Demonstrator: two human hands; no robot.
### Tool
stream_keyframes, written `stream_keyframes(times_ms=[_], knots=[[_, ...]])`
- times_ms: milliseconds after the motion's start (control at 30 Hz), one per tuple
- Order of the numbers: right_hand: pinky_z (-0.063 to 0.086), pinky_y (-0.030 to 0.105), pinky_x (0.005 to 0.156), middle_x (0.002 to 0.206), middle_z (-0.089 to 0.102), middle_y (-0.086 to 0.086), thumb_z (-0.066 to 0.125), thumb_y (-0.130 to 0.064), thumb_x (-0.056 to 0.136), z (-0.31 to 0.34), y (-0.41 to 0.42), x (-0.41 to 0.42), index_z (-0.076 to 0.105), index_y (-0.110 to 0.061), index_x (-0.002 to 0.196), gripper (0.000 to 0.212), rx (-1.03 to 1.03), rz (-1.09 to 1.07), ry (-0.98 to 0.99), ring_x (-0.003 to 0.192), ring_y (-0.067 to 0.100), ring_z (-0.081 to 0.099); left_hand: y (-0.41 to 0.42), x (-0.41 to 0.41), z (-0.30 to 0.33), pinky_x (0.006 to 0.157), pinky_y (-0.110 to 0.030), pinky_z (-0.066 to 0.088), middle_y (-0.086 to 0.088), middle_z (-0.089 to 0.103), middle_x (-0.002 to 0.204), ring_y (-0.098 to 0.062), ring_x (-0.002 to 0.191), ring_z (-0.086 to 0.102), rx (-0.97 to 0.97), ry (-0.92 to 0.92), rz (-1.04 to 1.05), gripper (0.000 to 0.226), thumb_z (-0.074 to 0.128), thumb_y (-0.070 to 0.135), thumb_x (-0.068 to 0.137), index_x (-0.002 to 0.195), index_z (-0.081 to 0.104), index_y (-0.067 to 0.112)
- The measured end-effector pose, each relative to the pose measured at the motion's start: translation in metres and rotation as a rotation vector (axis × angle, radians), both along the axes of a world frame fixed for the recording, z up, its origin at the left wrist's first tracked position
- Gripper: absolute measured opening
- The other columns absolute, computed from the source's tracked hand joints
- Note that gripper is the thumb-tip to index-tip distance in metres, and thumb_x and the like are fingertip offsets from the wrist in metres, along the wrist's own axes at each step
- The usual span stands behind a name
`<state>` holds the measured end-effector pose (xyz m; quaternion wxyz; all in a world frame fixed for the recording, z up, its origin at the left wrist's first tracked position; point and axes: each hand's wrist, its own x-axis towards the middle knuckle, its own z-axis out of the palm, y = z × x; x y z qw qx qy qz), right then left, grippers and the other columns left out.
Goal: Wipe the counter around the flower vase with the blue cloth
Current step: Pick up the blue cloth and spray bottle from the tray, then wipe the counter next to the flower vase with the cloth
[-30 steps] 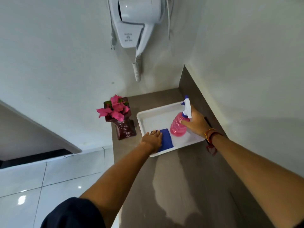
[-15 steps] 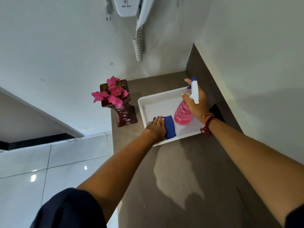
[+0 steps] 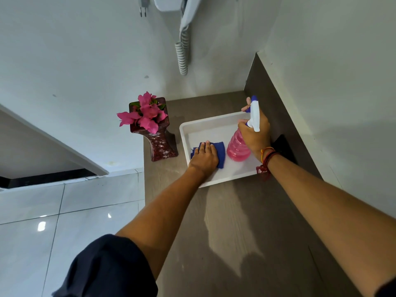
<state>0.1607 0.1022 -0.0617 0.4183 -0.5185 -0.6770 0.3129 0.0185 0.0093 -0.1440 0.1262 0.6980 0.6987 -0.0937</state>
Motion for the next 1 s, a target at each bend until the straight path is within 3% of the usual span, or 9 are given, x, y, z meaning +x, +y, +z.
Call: stream_keyframes(times_ms=[100,200,300,467,600,700,833,1000], knots=[[0.047,-0.003,0.074,0.102,0.063,0.006,0.067,-0.001,0.086,0.009,-0.001,-0.006,0.059,-0.004,0.12,0.035,0.009,-0.003,0.031,0.082,0.008,0.062,-0.002,-0.002,0.014,0.117,-0.061,0.031,-0.034,0.027,0.157,-0.048,0.146,0.027,0.107,0.043,-0.015,0.053,0.041,0.01,0.106,0.15,0.021,-0.01],[0.052,0.015,0.08,0.1,0.066,0.01,0.066,-0.004,0.088,0.023,-0.009,-0.012,0.06,-0.002,0.117,0.03,0.049,-0.044,0.002,0.086,0.012,0.062,-0.009,-0.009,0.037,0.12,-0.059,0.026,-0.033,0.024,0.158,-0.046,0.148,0.024,0.294,0.038,-0.068,0.054,0.041,0.007,0.105,0.152,0.018,-0.009],[0.052,0.018,0.074,0.092,0.063,0.006,0.063,-0.008,0.091,0.05,-0.026,-0.021,0.06,0.0,0.116,0.027,0.093,-0.024,-0.01,0.081,0.014,0.062,-0.029,-0.021,0.071,0.121,-0.057,0.026,-0.033,0.027,0.157,-0.045,0.148,0.026,0.432,0.049,-0.117,0.056,0.045,0.006,0.103,0.151,0.021,-0.01],[0.06,0.033,0.067,0.083,0.067,0.019,0.058,-0.005,0.092,0.103,-0.068,-0.048,0.063,0.005,0.099,0.013,0.251,0.079,-0.087,0.071,0.022,0.064,-0.083,-0.043,0.124,0.119,-0.051,0.034,-0.031,0.036,0.154,-0.043,0.144,0.036,0.507,0.038,-0.058,0.06,0.057,0.007,0.099,0.149,0.028,-0.01],[0.059,0.034,0.06,0.077,0.066,0.016,0.057,-0.009,0.094,0.111,-0.127,-0.07,0.062,0.0,0.093,0.011,0.237,0.076,-0.107,0.068,0.023,0.064,-0.134,-0.06,0.14,0.117,-0.045,0.038,-0.024,0.041,0.153,-0.037,0.142,0.041,0.457,-0.037,0.074,0.058,0.056,0.018,0.101,0.149,0.031,-0.002],[0.057,0.035,0.059,0.078,0.066,0.018,0.056,-0.008,0.092,0.092,-0.172,-0.083,0.063,0.001,0.094,0.012,0.124,0.088,-0.124,0.068,0.025,0.063,-0.17,-0.075,0.139,0.102,-0.038,0.052,-0.018,0.054,0.139,-0.031,0.123,0.059,0.451,-0.096,0.212,0.049,0.06,0.021,0.098,0.141,0.041,0.004],[0.04,0.011,0.045,0.065,0.06,0.011,0.059,-0.005,0.091,0.066,-0.223,-0.102,0.065,0.002,0.086,0.01,-0.042,0.128,-0.107,0.055,0.018,0.056,-0.215,-0.091,0.133,0.087,-0.031,0.055,-0.012,0.061,0.124,-0.023,0.104,0.064,0.351,-0.077,0.336,0.037,0.061,0.016,0.097,0.13,0.047,0.008],[0.047,0.024,0.05,0.068,0.054,0.006,0.06,-0.014,0.091,0.045,-0.248,-0.116,0.062,-0.003,0.083,0.014,-0.2,0.125,-0.171,0.058,0.013,0.052,-0.24,-0.092,0.125,0.087,-0.031,0.055,-0.012,0.062,0.12,-0.023,0.102,0.065,0.289,-0.077,0.388,0.034,0.062,0.011,0.094,0.126,0.05,0.008]])
